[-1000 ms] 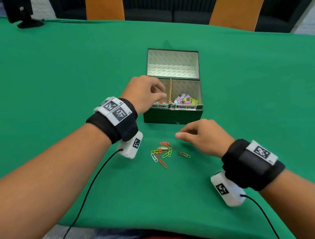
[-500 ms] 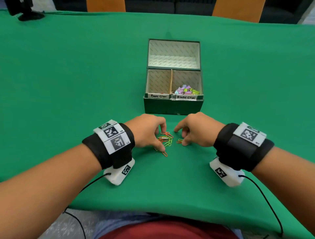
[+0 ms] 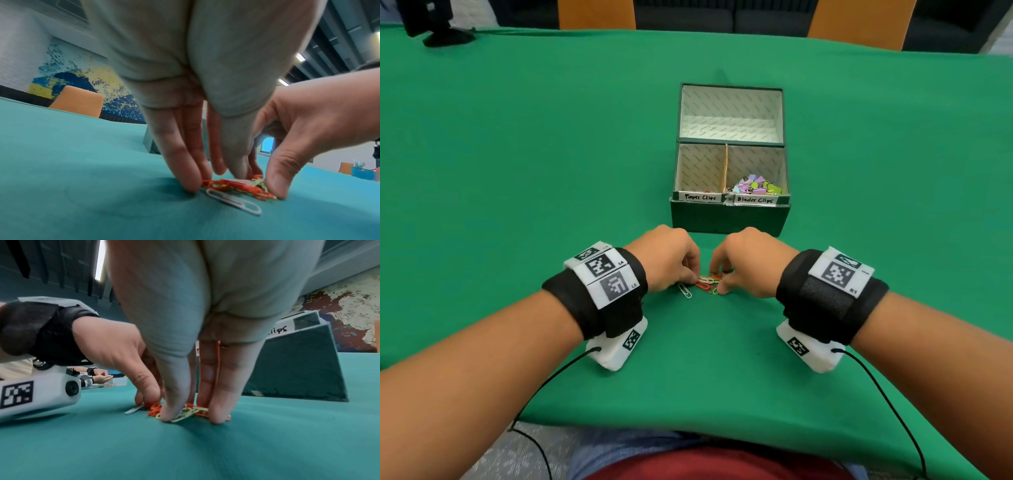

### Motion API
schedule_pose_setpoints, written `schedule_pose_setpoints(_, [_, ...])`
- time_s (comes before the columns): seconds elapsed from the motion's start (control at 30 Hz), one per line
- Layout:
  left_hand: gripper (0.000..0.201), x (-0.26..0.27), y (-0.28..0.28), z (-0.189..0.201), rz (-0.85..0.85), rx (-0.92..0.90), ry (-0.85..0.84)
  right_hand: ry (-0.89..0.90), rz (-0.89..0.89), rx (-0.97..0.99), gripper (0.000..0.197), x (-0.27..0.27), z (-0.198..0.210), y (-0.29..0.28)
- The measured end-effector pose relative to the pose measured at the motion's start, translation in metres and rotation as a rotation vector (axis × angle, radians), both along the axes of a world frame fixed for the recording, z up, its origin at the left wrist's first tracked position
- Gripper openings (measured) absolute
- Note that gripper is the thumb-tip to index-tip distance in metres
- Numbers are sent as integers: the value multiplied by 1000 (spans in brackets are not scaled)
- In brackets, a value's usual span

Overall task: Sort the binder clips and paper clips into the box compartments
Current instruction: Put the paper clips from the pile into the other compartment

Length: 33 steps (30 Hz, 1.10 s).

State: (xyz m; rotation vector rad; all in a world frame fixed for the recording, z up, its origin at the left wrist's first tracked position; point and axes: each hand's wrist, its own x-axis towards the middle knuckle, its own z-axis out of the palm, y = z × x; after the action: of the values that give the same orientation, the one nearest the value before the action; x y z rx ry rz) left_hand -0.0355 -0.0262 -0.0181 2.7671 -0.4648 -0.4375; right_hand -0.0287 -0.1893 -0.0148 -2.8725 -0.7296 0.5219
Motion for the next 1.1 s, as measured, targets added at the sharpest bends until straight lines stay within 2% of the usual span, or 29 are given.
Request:
schedule_pose_setpoints(0.07, [28,-2,-1,0,-1,-10,10,-5,-16,15,21,-1,0,-2])
schedule_pose_setpoints(0.17, [48,-5,-4,0,-69,52,48,-9,-19,27,12,-1,-1,-4])
schedule_pose_setpoints(0.3, [29,-2,-5,-1,-49,44,63,11,-53,79,11,-1,-2,-11])
schedule_pose_setpoints(0.43, [13,-6,-4,1,-56,44,19,48,-154,212,13,-1,-4,-24])
schedule_pose_setpoints(0.63, [13,-5,-6,6,-64,45,-48,-18,-236,347,5,4,6,-31])
schedule_pose_setpoints(0.87, [12,-2,2,15,31,-116,-71,29,-244,363,6,2,2,-32])
schedule_pose_setpoints(0.97, [10,11,7,35,128,-212,-150,-21,-250,398,6,13,21,-28])
schedule_pose_setpoints(1.1, [6,38,10,74,236,-248,-338,-194,-267,506,6,39,69,-13])
